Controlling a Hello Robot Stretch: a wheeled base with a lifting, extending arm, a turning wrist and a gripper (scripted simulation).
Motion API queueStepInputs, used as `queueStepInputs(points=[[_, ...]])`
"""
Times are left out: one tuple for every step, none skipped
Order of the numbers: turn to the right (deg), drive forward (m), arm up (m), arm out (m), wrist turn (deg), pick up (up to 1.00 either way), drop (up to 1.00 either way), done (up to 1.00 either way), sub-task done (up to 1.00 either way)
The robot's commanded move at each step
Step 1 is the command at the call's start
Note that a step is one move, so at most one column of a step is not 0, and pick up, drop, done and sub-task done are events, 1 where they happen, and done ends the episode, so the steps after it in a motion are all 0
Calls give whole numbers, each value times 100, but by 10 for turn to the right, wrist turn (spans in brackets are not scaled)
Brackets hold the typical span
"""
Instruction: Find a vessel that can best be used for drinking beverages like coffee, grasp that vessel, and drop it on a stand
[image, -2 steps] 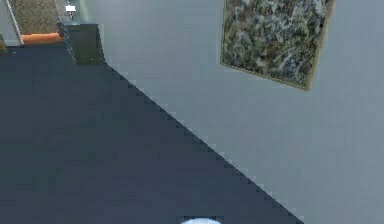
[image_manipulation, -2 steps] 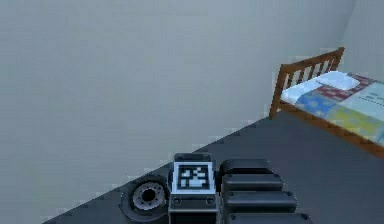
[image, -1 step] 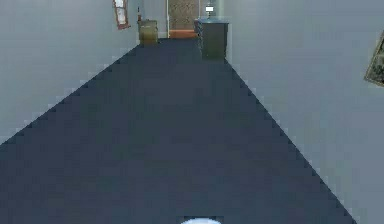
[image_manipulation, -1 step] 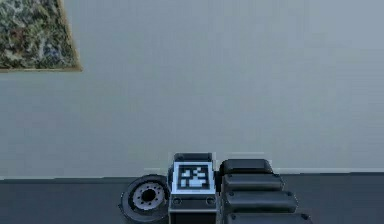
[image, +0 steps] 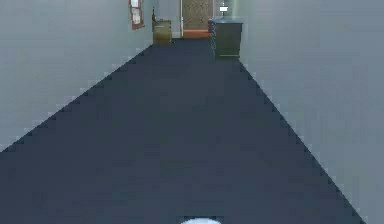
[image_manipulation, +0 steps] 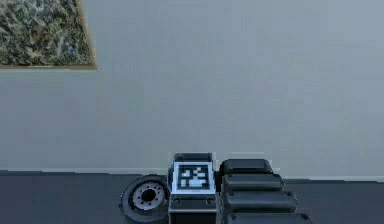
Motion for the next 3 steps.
queueStepInputs(points=[[0, 100, 0, 0, 0, 0, 0, 0, 0], [0, 100, 0, 0, 0, 0, 0, 0, 0], [0, 100, 0, 0, 0, 0, 0, 0, 0]])
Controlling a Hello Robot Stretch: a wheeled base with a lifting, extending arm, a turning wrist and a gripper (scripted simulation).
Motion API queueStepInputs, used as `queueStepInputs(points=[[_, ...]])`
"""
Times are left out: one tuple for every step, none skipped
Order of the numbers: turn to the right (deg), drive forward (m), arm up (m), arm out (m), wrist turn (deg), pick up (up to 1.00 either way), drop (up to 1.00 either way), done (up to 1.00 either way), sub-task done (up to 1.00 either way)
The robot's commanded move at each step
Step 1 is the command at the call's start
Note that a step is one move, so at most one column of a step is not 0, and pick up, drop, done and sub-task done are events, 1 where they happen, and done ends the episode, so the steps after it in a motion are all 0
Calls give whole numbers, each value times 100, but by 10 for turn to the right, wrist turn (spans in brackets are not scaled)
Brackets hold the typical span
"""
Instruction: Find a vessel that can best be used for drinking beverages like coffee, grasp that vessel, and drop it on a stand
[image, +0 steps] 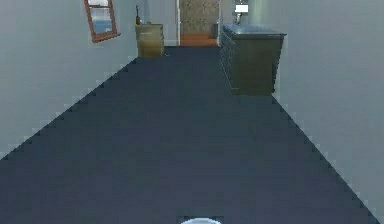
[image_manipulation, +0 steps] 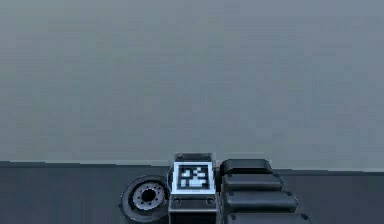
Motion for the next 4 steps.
queueStepInputs(points=[[0, 100, 0, 0, 0, 0, 0, 0, 0], [0, 100, 0, 0, 0, 0, 0, 0, 0], [0, 100, 0, 0, 0, 0, 0, 0, 0], [0, 100, 0, 0, 0, 0, 0, 0, 0]])
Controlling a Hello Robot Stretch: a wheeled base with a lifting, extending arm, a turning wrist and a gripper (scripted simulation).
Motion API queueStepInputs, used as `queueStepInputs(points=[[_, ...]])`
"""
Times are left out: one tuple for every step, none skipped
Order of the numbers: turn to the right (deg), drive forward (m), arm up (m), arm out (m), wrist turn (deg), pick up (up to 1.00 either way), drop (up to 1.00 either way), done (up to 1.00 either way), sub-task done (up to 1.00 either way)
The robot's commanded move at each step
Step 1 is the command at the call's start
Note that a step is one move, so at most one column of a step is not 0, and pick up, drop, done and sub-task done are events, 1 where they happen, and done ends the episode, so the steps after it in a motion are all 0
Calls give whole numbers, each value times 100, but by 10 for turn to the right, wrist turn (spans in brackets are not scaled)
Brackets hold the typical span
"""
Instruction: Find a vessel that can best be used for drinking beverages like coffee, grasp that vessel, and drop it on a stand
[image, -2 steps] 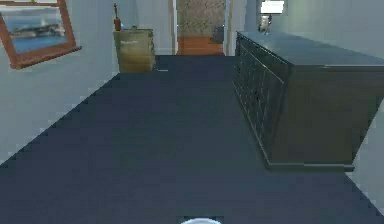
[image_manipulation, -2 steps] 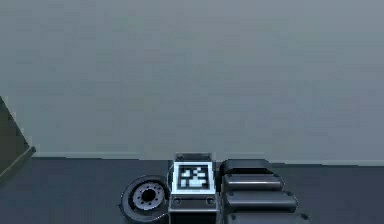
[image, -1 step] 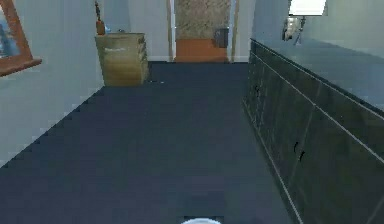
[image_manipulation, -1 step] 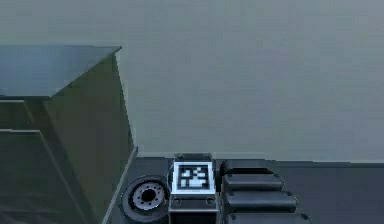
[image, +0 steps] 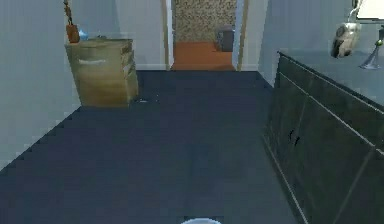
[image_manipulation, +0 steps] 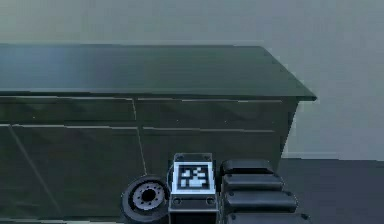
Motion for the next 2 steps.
queueStepInputs(points=[[0, 100, 0, 0, 0, 0, 0, 0, 0], [0, 100, 0, 0, 0, 0, 0, 0, 0]])
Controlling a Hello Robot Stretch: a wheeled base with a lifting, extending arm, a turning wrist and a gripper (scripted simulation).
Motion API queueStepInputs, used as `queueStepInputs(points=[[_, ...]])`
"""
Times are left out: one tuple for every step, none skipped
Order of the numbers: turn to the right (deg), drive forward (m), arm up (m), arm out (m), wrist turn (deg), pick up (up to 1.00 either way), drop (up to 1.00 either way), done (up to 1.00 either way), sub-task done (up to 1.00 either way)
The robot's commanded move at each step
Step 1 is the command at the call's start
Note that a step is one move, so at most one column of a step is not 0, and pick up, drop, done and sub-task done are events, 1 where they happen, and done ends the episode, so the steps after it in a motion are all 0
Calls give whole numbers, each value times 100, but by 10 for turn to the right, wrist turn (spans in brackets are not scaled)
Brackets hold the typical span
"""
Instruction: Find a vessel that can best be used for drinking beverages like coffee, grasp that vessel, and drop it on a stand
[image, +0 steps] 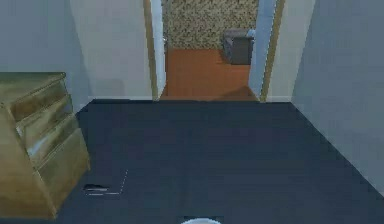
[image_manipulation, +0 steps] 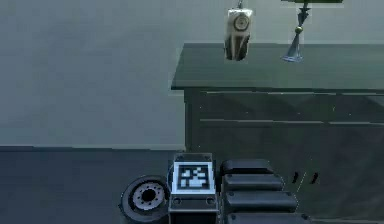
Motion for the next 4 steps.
queueStepInputs(points=[[0, 100, 0, 0, 0, 0, 0, 0, 0], [0, 100, 0, 0, 0, 0, 0, 0, 0], [0, 100, 0, 0, 0, 0, 0, 0, 0], [0, 100, 0, 0, 0, 0, 0, 0, 0]])
